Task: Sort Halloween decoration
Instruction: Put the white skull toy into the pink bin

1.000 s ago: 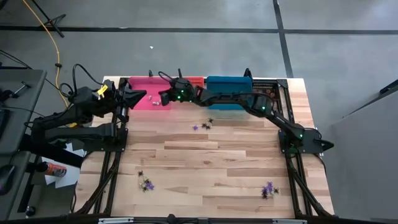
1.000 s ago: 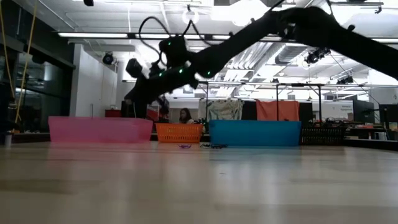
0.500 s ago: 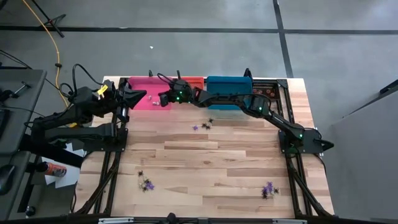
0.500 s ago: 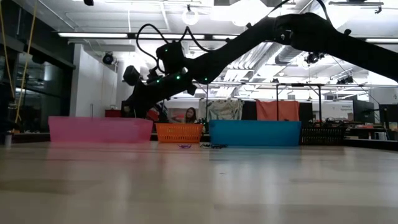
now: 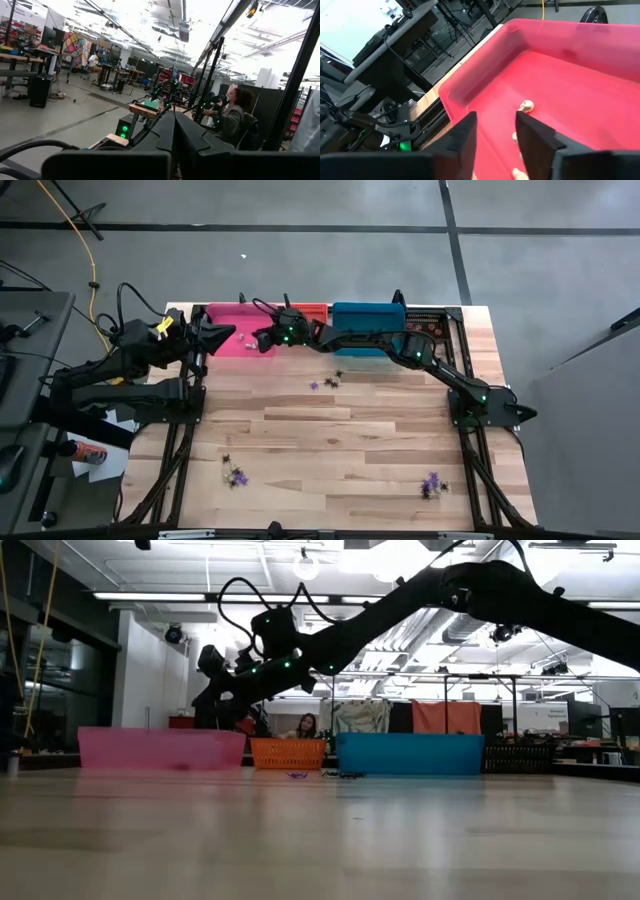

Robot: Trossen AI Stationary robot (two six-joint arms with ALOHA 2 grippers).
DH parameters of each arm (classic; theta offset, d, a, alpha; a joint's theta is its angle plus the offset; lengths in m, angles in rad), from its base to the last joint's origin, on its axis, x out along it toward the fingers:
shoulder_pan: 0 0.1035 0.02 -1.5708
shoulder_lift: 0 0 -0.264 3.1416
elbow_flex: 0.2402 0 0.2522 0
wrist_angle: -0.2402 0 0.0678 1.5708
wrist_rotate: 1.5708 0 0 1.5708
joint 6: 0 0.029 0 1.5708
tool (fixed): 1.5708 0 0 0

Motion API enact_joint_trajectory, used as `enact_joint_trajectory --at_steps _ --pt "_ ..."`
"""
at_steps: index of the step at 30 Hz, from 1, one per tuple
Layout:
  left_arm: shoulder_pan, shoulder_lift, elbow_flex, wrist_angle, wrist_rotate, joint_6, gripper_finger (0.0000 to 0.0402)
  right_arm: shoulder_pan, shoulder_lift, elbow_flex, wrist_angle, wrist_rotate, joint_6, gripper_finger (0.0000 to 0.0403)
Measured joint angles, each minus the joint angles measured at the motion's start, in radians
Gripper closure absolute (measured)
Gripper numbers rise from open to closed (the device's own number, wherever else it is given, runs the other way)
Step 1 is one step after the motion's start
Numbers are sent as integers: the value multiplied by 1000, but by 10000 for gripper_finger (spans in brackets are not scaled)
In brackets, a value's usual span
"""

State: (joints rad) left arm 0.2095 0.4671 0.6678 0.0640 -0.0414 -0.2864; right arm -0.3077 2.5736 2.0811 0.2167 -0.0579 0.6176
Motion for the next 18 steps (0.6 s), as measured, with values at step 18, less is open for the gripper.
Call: enact_joint_trajectory --at_steps 18 --pt "0 0 0 -1 0 27 402 -143 -344 -1 -537 -423 -444 217"
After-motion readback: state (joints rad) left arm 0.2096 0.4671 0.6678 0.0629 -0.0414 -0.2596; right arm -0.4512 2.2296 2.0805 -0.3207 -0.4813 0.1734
